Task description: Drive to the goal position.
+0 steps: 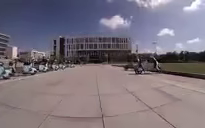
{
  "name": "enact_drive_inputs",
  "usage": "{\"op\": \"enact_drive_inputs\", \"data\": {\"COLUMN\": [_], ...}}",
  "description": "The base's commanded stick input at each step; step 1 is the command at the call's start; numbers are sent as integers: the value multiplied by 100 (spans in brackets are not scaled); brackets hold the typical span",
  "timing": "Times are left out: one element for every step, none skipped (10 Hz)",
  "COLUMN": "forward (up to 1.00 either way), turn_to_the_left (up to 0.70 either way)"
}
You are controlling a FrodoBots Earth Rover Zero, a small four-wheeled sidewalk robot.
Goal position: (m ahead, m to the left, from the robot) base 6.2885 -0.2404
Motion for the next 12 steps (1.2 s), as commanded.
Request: {"op": "enact_drive_inputs", "data": {"forward": [70,70,70,70,70,70,70,70,70,70,70,70], "turn_to_the_left": [0,0,0,0,0,0,0,0,0,0,0,0]}}
